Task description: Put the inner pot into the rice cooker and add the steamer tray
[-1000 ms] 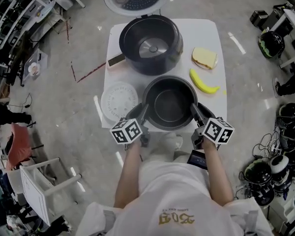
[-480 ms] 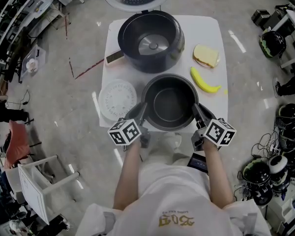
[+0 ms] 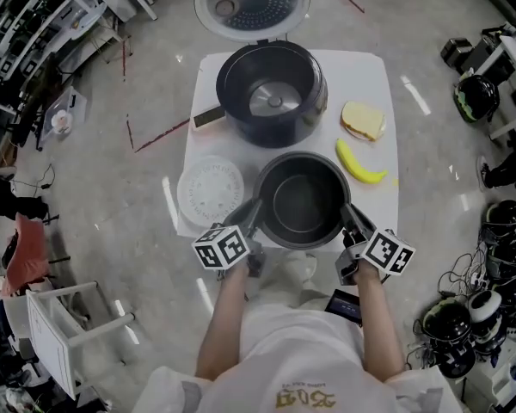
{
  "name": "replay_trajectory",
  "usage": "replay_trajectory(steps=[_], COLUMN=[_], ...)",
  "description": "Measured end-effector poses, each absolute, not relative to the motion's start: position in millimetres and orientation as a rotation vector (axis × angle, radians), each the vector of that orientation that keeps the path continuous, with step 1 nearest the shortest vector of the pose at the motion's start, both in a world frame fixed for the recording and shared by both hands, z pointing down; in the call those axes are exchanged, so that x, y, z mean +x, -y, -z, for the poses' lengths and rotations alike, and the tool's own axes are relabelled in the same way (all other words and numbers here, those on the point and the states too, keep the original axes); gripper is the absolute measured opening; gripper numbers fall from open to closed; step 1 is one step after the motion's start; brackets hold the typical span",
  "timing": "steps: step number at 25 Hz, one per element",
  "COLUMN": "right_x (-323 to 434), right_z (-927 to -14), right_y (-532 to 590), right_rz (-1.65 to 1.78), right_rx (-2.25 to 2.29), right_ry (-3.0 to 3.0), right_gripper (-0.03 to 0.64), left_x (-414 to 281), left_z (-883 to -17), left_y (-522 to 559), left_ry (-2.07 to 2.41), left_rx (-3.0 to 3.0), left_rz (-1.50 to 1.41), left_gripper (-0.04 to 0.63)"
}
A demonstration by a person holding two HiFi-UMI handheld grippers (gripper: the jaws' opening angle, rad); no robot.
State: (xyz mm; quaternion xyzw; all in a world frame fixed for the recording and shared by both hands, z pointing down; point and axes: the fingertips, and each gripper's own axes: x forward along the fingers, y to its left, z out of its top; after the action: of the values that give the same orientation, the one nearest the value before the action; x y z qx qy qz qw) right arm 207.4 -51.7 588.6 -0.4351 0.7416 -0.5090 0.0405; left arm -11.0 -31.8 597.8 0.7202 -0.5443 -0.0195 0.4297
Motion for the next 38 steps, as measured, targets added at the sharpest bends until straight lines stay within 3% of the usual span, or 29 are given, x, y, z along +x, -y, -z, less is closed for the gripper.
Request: replay_trajectory(steps=[38], right_x=[207.6], right_z=[-435.1], right_y=[76.5], right_rz=[1.241], right_rx=[-1.205], right_ry=[-2.266], right_gripper=[0.043], left_x=[-14.0], left_z=[-451.6], left_y=[67.7], left_ry=[1.327], left_rx=[1.991], left_rz=[0.284], left_gripper=[0.080])
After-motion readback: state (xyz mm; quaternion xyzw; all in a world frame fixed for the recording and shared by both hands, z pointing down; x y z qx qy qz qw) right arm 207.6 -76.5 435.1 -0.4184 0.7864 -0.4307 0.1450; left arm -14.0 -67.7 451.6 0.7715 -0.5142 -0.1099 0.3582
